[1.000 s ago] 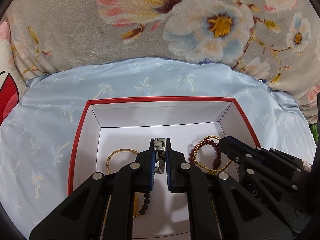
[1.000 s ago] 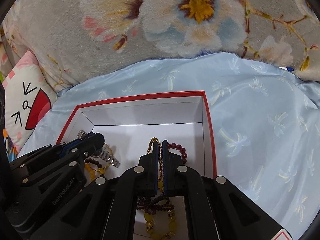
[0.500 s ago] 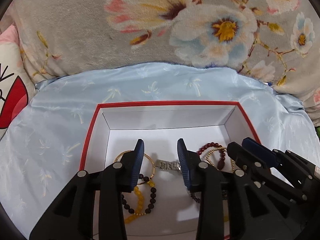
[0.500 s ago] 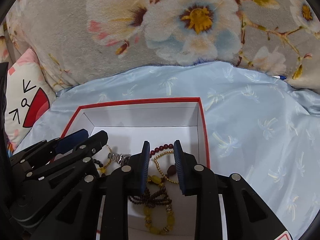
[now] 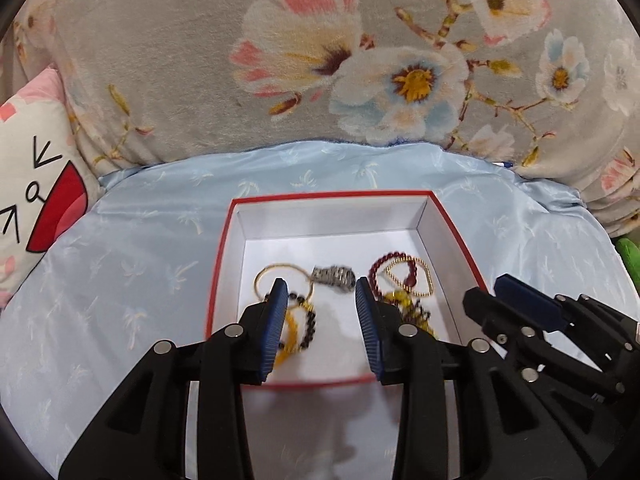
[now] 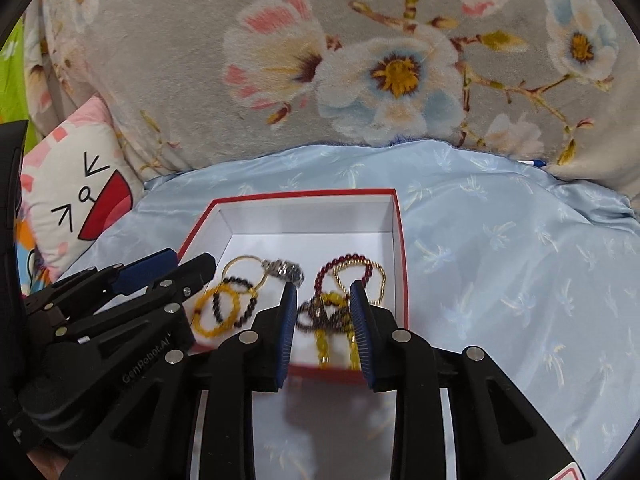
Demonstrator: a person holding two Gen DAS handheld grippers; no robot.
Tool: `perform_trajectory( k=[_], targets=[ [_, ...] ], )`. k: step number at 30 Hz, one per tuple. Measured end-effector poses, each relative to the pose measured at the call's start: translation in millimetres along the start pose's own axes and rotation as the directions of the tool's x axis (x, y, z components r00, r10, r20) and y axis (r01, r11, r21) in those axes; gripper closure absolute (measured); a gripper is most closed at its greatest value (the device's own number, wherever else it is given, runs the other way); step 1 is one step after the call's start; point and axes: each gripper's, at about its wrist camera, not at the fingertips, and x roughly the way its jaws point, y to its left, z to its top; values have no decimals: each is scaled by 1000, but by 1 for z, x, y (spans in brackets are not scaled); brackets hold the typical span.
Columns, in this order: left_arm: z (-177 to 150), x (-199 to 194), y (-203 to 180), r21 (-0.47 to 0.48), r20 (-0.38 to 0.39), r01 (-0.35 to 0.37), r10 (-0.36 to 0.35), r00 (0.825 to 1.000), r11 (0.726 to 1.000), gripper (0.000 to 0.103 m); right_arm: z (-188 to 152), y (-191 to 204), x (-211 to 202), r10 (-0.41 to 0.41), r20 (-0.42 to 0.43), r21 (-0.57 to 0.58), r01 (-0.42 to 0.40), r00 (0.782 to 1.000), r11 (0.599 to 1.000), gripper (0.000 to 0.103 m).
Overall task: Organize jewelry
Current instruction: 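Withdraw both tools from the box toward the gold brooch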
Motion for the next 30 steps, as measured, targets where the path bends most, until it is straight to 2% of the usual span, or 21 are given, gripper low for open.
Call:
perform_trajectory(
  k=[5,9,14,17,21,25,30],
  targets=[
    [-32,-27,10,-21,-13,-19,19,1000,1000,69,-38,-3,-28,13,-19,15,-12,1000,1000,72],
    [-60,-43,19,-36,-29,-32,31,999,999,65,-75,-5,-43,3,-57,13,-2,998,1000,71],
    [-96,-62,32,-46,-45,-50,48,998,998,64,-114,-3,-61,19,-84,17,-17,996,1000,71],
    [-119,-73,42,-54,-55,-60,57,997,997,59,-133,-2,-68,49,-102,33,-46,994,998,71],
    [-146,-86,50,-72,-66,-59,54,996,996,59,-158,6,-74,79,-130,37,-74,988,997,71],
    [-173,-97,49,-45,-58,-86,84,995,995,49,-181,20,-73,91,-166,7,-91,982,996,71],
    [-199,-95,49,-45,-88,-81,77,993,996,48,-195,32,-67,118,-198,5,-119,973,993,71]
  ],
)
